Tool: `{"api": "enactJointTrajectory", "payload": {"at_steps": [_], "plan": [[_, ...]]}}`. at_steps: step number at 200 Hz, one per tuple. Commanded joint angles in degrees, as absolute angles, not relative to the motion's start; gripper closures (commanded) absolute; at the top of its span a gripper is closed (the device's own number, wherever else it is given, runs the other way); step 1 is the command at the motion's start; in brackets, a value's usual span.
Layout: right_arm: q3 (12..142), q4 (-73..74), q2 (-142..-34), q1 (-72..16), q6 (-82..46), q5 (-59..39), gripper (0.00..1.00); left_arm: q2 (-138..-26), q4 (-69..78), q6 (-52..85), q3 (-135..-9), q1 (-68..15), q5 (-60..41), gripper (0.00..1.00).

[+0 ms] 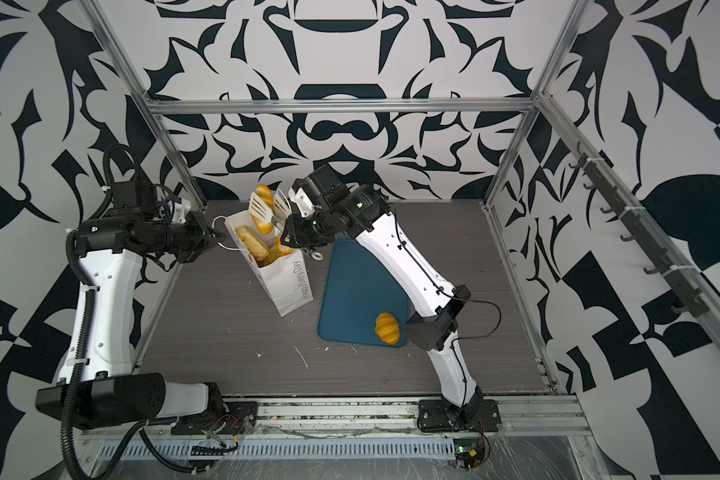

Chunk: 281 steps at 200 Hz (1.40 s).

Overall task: Place the fake bread into the paper bag
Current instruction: 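Open the tongs to release the croissant into the bag, then move the open tongs over the tray above the last striped pastry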

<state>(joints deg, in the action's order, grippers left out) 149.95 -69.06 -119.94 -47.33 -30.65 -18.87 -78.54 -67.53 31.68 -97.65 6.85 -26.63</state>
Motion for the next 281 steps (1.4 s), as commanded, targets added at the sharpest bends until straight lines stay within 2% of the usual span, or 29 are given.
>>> {"api": "enactJointTrajectory", "payload": {"at_steps": [1,50,99,206,235,281], "plan": [[151.9,-64.8,-118.4,-47.3,-30.4,-19.9,0.55,-77.8,-69.3,31.6,-98.0,7.1,-27.1,1.0],[152.0,-64.6,-118.4,-47.3,-30.6,-19.8,0.52,-77.9,-69.2,31.6,-98.2,7.1,-27.2,1.0],[152.3,-64.8,-117.5,-47.3,-30.6,-19.6,0.55,-77.9,-69.2,31.7,-98.6,7.1,-27.3,1.0],[152.5,-72.2,-108.4,-46.7,-28.4,-14.1,0.57,-78.9,-68.7,32.2,-99.3,7.1,-27.8,1.0],[150.5,-74.1,-104.8,-46.0,-28.0,-12.5,0.58,-79.2,-68.7,32.3,-99.5,7.1,-27.8,1.0],[136.5,-74.8,-96.4,-43.9,-27.3,-10.3,0.58,-79.3,-68.5,32.3,-99.2,7.1,-27.8,1.0]]}}
